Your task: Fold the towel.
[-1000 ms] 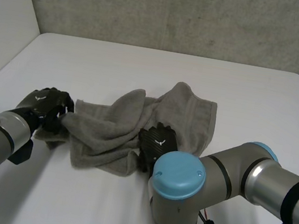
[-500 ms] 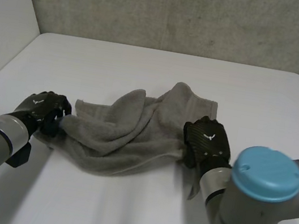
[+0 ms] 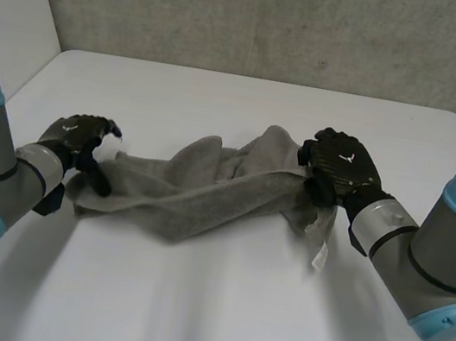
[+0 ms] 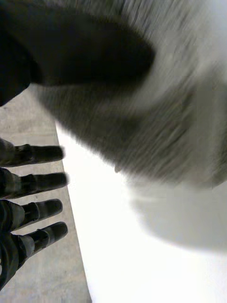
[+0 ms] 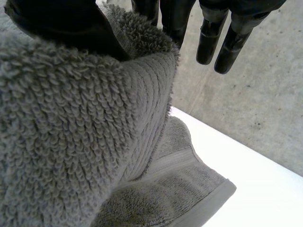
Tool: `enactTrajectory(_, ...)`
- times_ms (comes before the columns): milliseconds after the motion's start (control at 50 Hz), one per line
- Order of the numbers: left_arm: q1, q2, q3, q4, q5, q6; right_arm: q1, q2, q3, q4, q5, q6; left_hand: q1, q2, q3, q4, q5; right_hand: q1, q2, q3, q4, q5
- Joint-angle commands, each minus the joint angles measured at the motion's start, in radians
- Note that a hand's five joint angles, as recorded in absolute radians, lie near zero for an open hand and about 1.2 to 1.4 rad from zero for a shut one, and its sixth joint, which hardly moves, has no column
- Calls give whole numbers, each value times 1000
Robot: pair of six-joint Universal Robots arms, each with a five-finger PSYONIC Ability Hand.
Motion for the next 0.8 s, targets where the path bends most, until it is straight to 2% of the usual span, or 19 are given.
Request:
enactTrajectory(20, -5, -22, 53, 16, -54, -1, -1, 4, -9, 38, -32, 5, -143, -116, -42, -56, -99, 22, 52, -51, -78, 33)
enactTrajectory(100, 3, -10, 45, 21, -53, 0, -1, 4, -10, 46, -34, 3, -149, -121, -42, -56, -104, 22, 52, -51, -78, 33)
enactTrajectory(260, -3, 159, -102, 10, -25, 5, 1, 4, -18, 43, -24, 12, -137, -110, -42, -56, -93, 20, 49, -51, -78, 30)
enactTrajectory(400, -28, 344, -317, 10, 114, 32, -9, 34, -66, 69, -6, 23, -122, -95, -42, -56, -78, 14, 44, -51, -78, 24)
enactTrajectory(460, -29, 371, -370, 10, 139, 69, -25, 46, -83, 92, -6, 37, -119, -92, -42, -56, -75, 11, 41, -51, -78, 21)
enactTrajectory(620, -44, 377, -443, -2, 137, 193, -30, 82, -130, 125, -6, 77, -119, -92, -42, -56, -75, 2, 32, -51, -78, 12)
enactTrajectory(800, -98, 394, -498, 1, 139, 204, -45, 106, -168, 156, -6, 124, -122, -95, -42, -56, -78, -10, 20, -51, -78, 1)
